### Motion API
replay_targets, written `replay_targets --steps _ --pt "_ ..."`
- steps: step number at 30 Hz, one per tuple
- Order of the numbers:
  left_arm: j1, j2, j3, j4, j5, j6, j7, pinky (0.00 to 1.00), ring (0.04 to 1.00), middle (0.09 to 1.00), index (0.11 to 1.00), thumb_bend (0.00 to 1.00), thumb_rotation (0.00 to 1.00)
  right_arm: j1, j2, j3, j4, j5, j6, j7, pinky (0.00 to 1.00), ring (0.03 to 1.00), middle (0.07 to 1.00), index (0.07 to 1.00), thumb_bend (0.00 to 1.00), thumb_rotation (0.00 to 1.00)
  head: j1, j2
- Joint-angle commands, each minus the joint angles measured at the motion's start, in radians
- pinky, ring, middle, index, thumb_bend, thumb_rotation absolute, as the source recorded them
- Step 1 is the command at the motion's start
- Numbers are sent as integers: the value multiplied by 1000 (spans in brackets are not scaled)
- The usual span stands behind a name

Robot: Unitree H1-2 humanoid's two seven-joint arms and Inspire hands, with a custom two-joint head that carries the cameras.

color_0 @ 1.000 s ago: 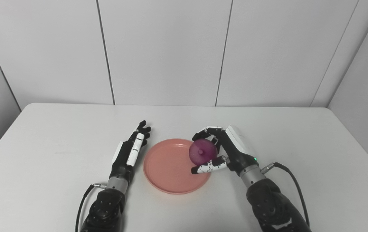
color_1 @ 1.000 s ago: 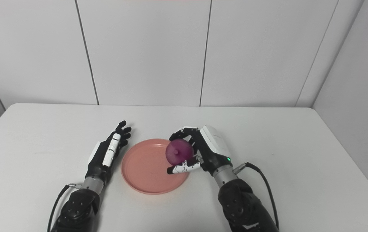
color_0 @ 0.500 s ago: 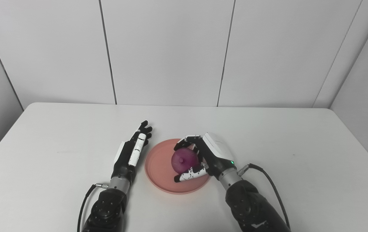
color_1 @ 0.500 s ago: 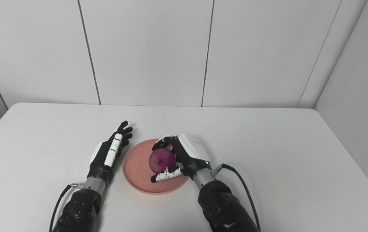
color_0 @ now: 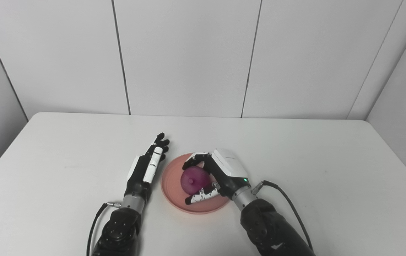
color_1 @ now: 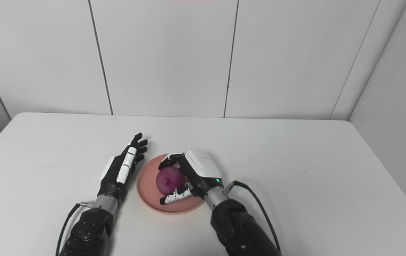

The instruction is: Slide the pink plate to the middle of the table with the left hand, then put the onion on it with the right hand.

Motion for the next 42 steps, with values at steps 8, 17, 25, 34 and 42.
replay_targets --steps 8,17,25,34,42 --pt "-2 -16 -10 -10 -25 16 -21 931 924 925 924 561 1000 -29 -29 13 -37 -46 -38 -10 731 741 750 764 641 103 -2 -2" --pt "1 -17 -9 -7 -25 16 -19 932 924 917 920 568 1000 6 -32 -27 -90 -1 -38 6 871 898 913 934 715 649 -4 -3" --pt "6 -16 -13 -21 -26 23 -23 941 923 921 925 565 1000 32 -55 -70 -112 108 -85 31 961 975 986 998 782 930 -2 -3" --pt "10 -15 -11 -21 -26 22 -21 940 911 912 918 571 1000 73 -64 -124 -164 159 -99 18 832 925 974 988 789 991 -1 -2" --pt "23 -8 -12 -44 -29 36 -28 949 915 911 913 572 1000 86 -58 -193 -147 296 -92 68 875 945 983 984 715 950 1 -3"
